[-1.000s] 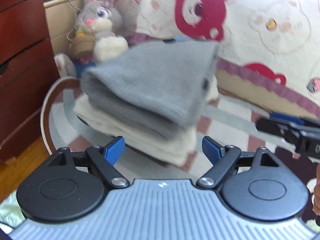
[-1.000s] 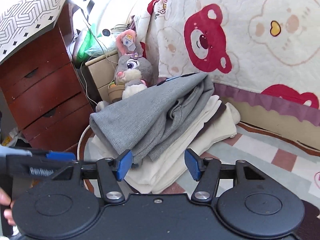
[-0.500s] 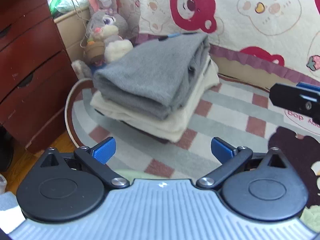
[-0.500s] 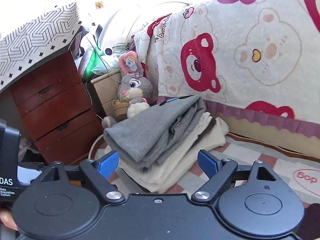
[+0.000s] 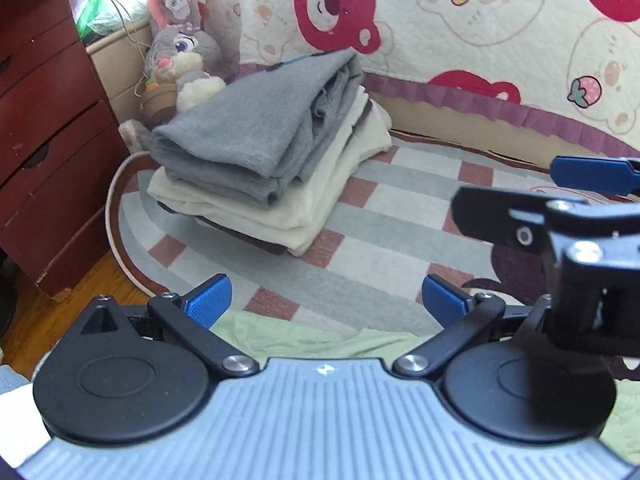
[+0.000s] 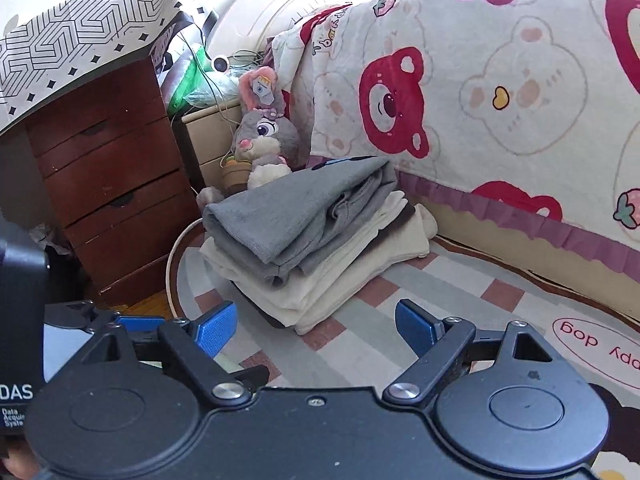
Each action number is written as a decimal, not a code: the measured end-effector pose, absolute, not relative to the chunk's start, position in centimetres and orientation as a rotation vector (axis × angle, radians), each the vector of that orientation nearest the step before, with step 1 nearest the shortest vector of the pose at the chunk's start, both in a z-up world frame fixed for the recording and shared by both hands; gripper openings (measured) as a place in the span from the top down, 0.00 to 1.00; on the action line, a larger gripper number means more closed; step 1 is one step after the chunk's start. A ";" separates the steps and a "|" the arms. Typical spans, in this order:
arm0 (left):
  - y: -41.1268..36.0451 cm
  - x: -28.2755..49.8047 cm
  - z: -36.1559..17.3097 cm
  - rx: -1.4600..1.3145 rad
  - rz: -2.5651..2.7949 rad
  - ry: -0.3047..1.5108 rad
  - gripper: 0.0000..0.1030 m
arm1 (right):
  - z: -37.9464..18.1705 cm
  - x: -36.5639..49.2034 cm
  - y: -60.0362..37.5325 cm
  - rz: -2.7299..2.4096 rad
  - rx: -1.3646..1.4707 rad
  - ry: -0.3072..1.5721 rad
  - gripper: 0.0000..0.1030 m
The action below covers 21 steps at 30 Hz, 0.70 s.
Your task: Fold clothes
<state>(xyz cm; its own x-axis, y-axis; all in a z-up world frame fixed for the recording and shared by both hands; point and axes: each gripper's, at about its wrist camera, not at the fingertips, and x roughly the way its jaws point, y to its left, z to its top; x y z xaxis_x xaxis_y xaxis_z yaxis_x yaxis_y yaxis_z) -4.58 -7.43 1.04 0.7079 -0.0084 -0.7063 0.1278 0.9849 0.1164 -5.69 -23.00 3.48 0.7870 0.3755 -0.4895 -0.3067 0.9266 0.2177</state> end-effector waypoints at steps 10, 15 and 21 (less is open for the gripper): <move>-7.3 -4.9 1.3 0.148 -0.074 0.781 0.00 | 3.0 -5.7 -23.0 0.340 0.106 0.579 0.13; -6.9 -4.9 1.3 0.143 -0.063 0.787 0.00 | 2.8 -5.4 -22.7 0.341 0.100 0.600 0.13; -7.0 -5.1 1.5 0.139 -0.063 0.783 0.00 | 2.9 -5.6 -22.8 0.324 0.099 0.607 0.13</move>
